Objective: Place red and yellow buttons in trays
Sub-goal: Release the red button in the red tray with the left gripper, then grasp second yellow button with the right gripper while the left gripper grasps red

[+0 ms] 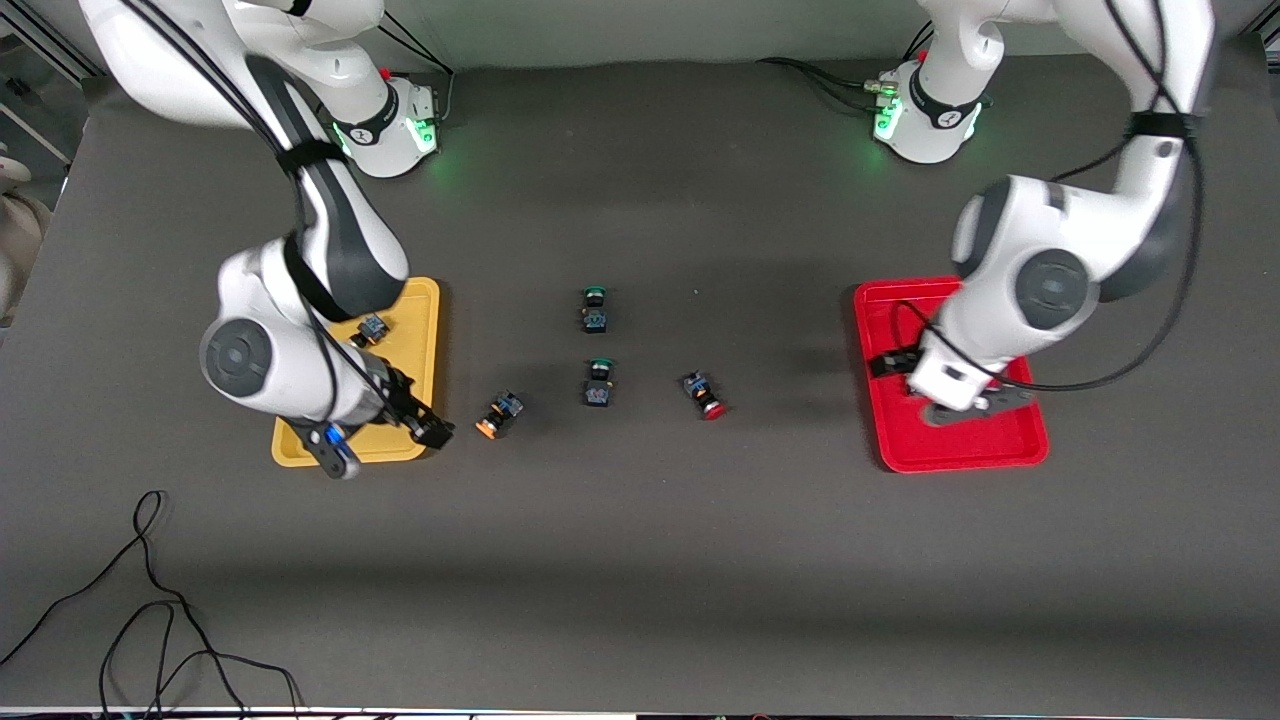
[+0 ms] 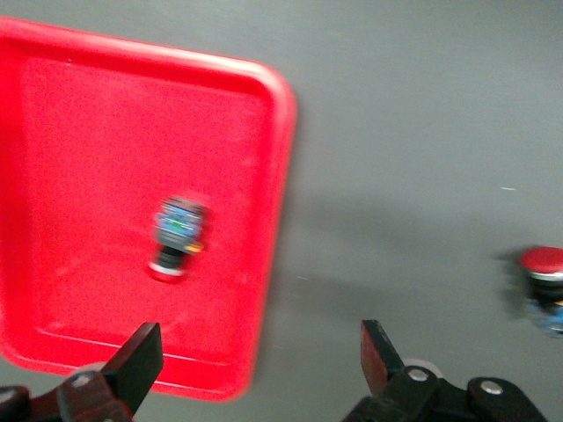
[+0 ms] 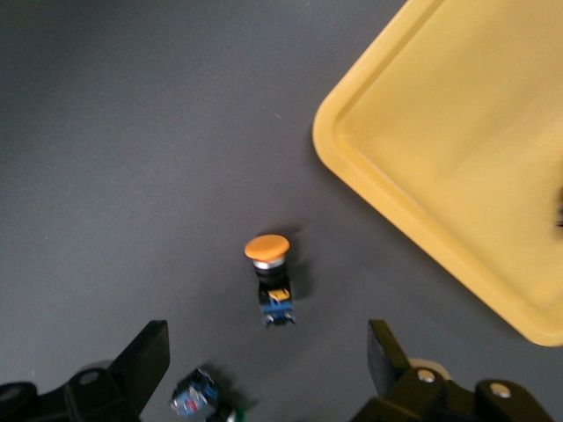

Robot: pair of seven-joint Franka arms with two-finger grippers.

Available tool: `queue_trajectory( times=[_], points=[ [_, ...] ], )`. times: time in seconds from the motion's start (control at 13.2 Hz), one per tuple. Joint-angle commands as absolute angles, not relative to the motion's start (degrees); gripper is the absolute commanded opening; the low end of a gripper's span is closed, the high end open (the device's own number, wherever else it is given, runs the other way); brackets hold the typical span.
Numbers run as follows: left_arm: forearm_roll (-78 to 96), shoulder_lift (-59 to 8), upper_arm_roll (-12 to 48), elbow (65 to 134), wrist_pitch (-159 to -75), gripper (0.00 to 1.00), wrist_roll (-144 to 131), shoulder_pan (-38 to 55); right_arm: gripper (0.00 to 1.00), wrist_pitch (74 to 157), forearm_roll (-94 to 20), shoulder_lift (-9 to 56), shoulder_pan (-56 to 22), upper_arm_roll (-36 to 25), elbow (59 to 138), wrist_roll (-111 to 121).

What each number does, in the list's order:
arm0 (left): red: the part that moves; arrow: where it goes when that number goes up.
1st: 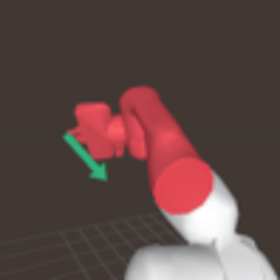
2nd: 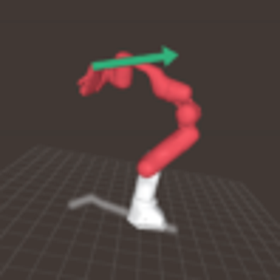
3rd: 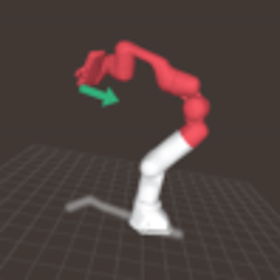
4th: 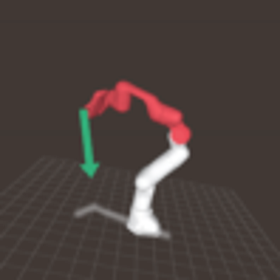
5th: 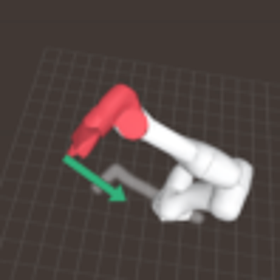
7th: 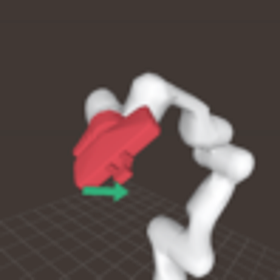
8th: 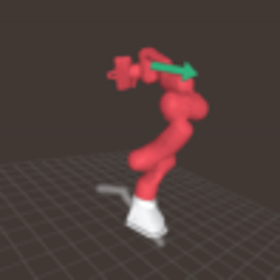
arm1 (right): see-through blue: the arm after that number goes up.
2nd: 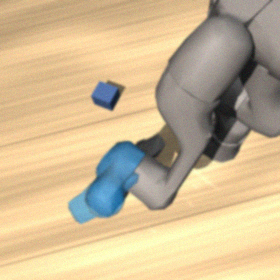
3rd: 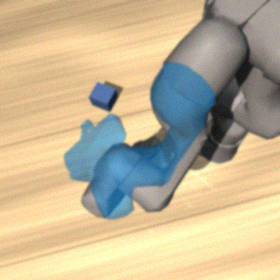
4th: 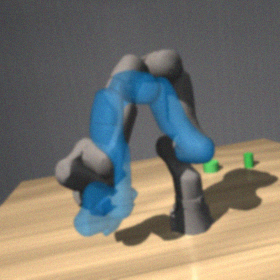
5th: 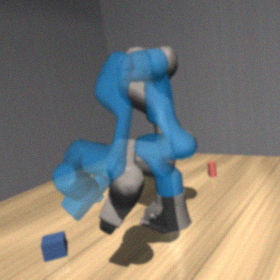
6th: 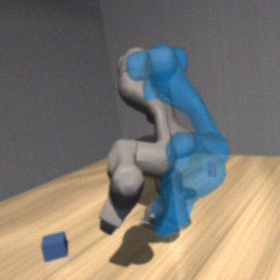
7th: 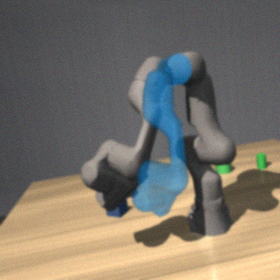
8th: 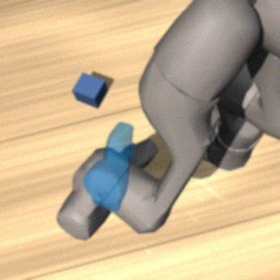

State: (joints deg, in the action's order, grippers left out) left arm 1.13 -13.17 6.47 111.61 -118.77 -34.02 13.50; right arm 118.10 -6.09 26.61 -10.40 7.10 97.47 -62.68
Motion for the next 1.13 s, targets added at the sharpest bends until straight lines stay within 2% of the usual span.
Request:
queue_trajectory(
  times=[0.0, 0.15, 0.38, 0.53, 0.75, 0.83, 0.91, 0.98, 1.06],
  points=[
    [2.1, -16.2, 5.9, 107.9, -122.7, 1.0, -45.3, 21.0, 1.0, 119.9, -6.5, 30.2, -11.5, 7.4, 95.4, -66.7],
    [1.8, -21.3, 5.9, 103.3, -126.6, 1.0, -55.5, 27.1, 1.0, 122.4, -6.5, 33.2, -11.5, 7.8, 95.5, -67.3],
    [1.0, -30.7, 5.8, 94.8, -127.5, 1.0, -63.3, 33.3, 1.0, 126.9, -5.8, 36.3, -12.5, 7.9, 97.4, -70.2],
    [-0.3, -34.7, 5.7, 93.8, -130.8, 1.0, -67.2, 35.1, 1.0, 128.1, -5.7, 37.9, -12.7, 8.9, 98.6, -70.4],
    [-2.5, -39.7, 5.4, 93.9, -134.1, 1.0, -71.4, 36.2, 1.0, 128.1, -5.6, 36.6, -13.6, 9.2, 102.6, -70.6],
    [-2.6, -40.3, 5.3, 93.8, -134.6, 0.96, -71.7, 36.1, 1.0, 128.1, -5.6, 36.6, -13.9, 9.5, 103.3, -70.6],
    [-2.6, -40.8, 5.2, 93.8, -134.7, 0.86, -71.8, 36.2, 1.0, 128.2, -5.6, 36.6, -14.4, 9.7, 103.5, -70.6],
    [-2.6, -41.0, 5.2, 93.8, -134.7, 0.72, -72.0, 36.2, 0.88, 128.2, -5.2, 36.6, -14.5, 9.7, 103.6, -70.6],
    [-2.6, -41.1, 5.1, 93.8, -134.7, 0.6, -73.0, 36.2, 0.6, 128.2, -3.8, 36.6, -14.5, 9.7, 103.6, -70.6]
  ],
)
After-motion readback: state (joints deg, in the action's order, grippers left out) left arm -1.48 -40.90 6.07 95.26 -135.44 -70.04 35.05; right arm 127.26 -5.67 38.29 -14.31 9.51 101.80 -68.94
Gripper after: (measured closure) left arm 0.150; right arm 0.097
